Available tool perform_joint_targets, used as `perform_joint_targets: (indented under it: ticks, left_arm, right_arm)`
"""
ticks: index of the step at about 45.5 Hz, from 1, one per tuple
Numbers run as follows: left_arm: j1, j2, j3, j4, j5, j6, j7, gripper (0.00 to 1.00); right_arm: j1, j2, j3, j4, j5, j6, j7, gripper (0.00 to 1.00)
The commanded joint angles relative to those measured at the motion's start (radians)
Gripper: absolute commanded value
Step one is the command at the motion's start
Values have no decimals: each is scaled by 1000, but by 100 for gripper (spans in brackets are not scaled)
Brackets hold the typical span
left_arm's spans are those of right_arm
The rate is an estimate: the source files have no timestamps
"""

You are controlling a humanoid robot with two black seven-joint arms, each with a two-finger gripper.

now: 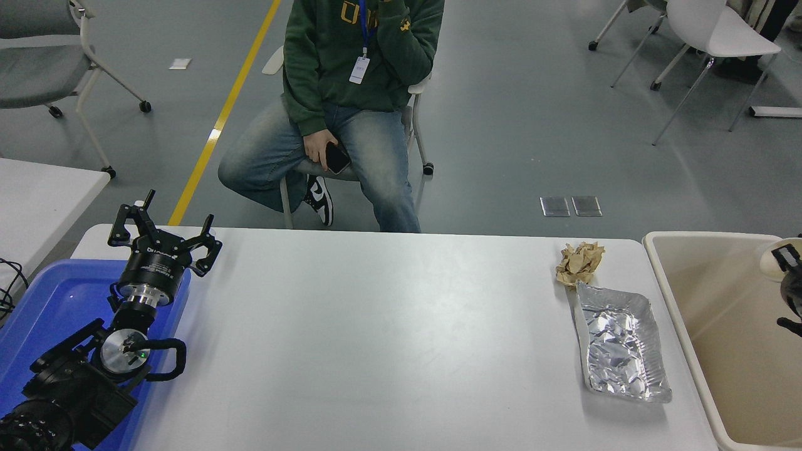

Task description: Clean the table surface

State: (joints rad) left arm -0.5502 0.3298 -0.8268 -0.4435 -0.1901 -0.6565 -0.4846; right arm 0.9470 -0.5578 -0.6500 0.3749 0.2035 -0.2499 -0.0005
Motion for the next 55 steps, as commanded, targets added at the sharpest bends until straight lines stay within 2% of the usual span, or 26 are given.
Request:
perform_joint_targets:
  ticks: [1, 5, 6, 21, 27, 43, 55]
  left_arm:
    - [0, 0, 0, 0, 0, 0, 1, 100]
    - [0, 0, 0, 0, 0, 0, 0, 100]
    - [0, 0, 0, 0, 0, 0, 0, 100]
    - [0, 0, 0, 0, 0, 0, 0, 100]
    - [0, 0, 0, 0, 0, 0, 0, 100]
    - [1, 0, 0, 0, 0, 0, 1, 100]
    - [1, 0, 0, 0, 0, 0, 0, 100]
  right_arm:
    - [-16, -2, 10, -5, 37, -11, -6, 42]
    - [-11, -5, 32, -7, 37, -15, -4, 91]
    - [-16, -7, 38, -10, 36, -15, -4, 100]
    - [6, -10, 95, -8, 33, -12, -4, 100]
    - [21, -25, 190, 7, 24, 6, -3, 100]
    - [32, -89, 435, 59, 19, 176, 5, 100]
    - [65, -160, 587, 194, -15, 281, 40, 100]
